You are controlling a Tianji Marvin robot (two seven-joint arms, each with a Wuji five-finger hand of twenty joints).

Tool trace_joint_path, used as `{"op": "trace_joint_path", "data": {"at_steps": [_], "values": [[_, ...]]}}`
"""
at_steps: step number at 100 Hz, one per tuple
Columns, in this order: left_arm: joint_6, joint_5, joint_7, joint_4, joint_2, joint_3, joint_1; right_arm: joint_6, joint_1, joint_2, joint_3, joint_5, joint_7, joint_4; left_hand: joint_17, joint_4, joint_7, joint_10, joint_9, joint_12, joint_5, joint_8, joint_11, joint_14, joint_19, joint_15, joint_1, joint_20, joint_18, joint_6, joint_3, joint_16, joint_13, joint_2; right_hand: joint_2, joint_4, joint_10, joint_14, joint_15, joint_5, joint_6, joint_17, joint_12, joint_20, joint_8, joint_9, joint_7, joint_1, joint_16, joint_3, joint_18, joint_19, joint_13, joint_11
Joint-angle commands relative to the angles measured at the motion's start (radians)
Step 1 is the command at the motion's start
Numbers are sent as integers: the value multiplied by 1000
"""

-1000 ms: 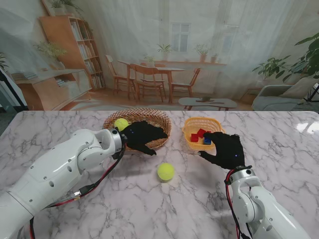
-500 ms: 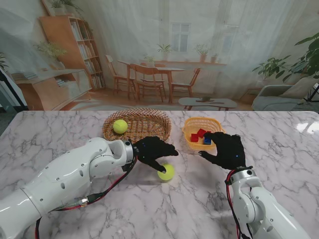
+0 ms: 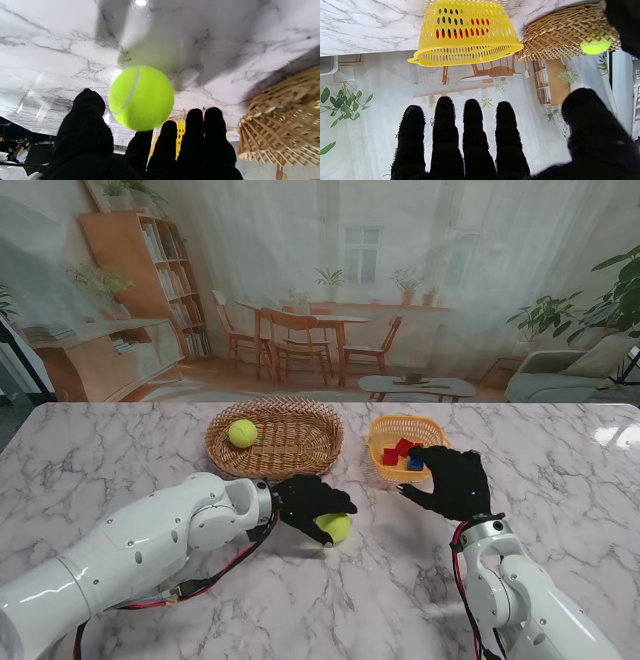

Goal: Sort the blocks and the balls into two baskets

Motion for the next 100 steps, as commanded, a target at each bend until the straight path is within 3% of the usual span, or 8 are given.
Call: {"op": "trace_joint_path", "data": {"at_steps": [1, 32, 50, 67, 87, 93, 100], "values": [[3, -2, -16, 10, -11, 15, -10, 5, -1, 0, -2, -2, 2, 1, -2, -22, -7, 11, -41, 10, -8, 2, 14, -7, 30, 23, -12, 23, -17, 9, -13, 13, 3, 27, 30, 22, 13, 9, -42, -25, 7, -22, 3, 13, 20, -26, -18, 11, 7, -19, 26, -21, -22, -7], [11, -33, -17, 52, -24, 70, -40, 5, 0, -1, -2, -1, 0, 2, 0, -23, -3, 11, -33, 14, -4, 3, 27, -9, 34, 28, -18, 25, -19, 11, -14, 18, 7, 12, 30, 23, 15, 9, -43, -25, 8, -24, 3, 12, 20, -26, -19, 13, 7, -22, 27, -24, -23, -8], [17, -34, 0, 76, -33, 97, -52, 5, 0, -1, -3, 0, 1, 3, 21, -11, 55, -1, -3, 157, 14, 56, 157, -24, 59, 83, 7, 31, -36, 25, -2, 74, 35, -43, 32, 23, 15, 10, -43, -25, 8, -24, 3, 12, 20, -26, -19, 15, 7, -24, 28, -25, -24, -8], [27, -30, 18, 89, -41, 117, -60, 6, 0, -1, -2, 1, 1, 2, 79, 13, 132, -30, 6, 282, -9, 139, 273, -44, 137, 197, 116, 63, -52, 26, 65, 232, 92, -78, 33, 23, 14, 8, -43, -26, 6, -25, 3, 12, 20, -25, -19, 15, 7, -25, 27, -25, -23, -7], [36, -44, 18, 98, -49, 131, -64, 6, -1, -2, -2, 3, 0, 2, 165, 24, 307, -81, 75, 365, -27, 242, 376, -82, 222, 286, 243, 98, -70, -43, 148, 355, 182, -54, 34, 23, 13, 8, -43, -26, 8, -25, 3, 13, 20, -26, -19, 16, 7, -26, 27, -26, -23, -7], [37, -49, 15, 96, -49, 128, -62, 6, -1, -2, -2, 4, 0, 2, 184, 13, 365, -87, 115, 520, -26, 256, 359, -87, 240, 298, 274, 106, -70, -56, 173, 386, 205, -69, 34, 23, 13, 9, -43, -26, 8, -25, 3, 13, 20, -26, -19, 17, 7, -26, 26, -26, -24, -7], [39, -47, 9, 83, -44, 116, -56, 6, -1, -2, -1, 4, 0, 2, 193, 5, 428, -92, 156, 583, -12, 318, 331, -86, 246, 305, 306, 109, -69, -82, 181, 395, 219, -74, 35, 23, 15, 10, -43, -26, 7, -25, 3, 13, 20, -27, -19, 16, 7, -27, 28, -26, -24, -7]]}}
